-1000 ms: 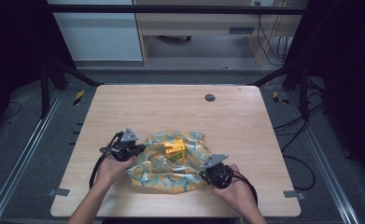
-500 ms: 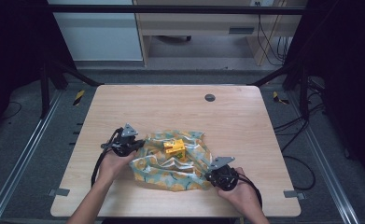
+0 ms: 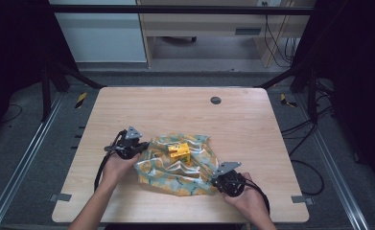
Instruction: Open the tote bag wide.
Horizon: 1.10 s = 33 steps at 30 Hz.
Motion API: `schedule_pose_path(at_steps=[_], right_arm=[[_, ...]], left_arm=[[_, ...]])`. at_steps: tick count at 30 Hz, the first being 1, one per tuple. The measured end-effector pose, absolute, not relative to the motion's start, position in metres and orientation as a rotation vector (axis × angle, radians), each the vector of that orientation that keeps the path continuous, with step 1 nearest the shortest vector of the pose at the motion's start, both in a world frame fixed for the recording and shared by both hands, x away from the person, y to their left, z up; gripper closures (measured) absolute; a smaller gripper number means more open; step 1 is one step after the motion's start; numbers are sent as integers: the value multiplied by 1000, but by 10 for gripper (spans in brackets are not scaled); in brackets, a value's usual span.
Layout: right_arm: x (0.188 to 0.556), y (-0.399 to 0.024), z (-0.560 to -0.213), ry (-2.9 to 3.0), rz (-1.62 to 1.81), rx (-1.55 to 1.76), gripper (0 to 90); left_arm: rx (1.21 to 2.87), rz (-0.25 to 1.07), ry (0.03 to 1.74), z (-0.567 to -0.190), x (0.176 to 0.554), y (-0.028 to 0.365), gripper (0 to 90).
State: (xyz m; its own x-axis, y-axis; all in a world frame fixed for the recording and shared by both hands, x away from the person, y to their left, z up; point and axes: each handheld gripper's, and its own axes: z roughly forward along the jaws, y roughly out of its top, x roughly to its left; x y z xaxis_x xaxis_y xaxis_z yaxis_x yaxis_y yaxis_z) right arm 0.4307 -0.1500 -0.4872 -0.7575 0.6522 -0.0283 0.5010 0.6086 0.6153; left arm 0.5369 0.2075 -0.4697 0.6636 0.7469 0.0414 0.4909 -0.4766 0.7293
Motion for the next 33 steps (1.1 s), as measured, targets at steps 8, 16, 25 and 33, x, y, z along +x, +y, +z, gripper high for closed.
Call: schedule_pose_path(at_steps=[8, 16, 25, 33], right_arm=[[430, -152, -486, 2581, 879, 952, 900], [429, -153, -485, 2579, 872, 955, 900], [430, -154, -485, 2572, 865, 955, 900], [432, -155, -486, 2577, 855, 966, 900]], left_arm=[[2185, 464, 950, -471, 538, 207, 898], [2181, 465, 949, -472, 537, 207, 899], [2193, 471, 949, -472, 537, 206, 898], [2208, 461, 946, -474, 537, 206, 898]])
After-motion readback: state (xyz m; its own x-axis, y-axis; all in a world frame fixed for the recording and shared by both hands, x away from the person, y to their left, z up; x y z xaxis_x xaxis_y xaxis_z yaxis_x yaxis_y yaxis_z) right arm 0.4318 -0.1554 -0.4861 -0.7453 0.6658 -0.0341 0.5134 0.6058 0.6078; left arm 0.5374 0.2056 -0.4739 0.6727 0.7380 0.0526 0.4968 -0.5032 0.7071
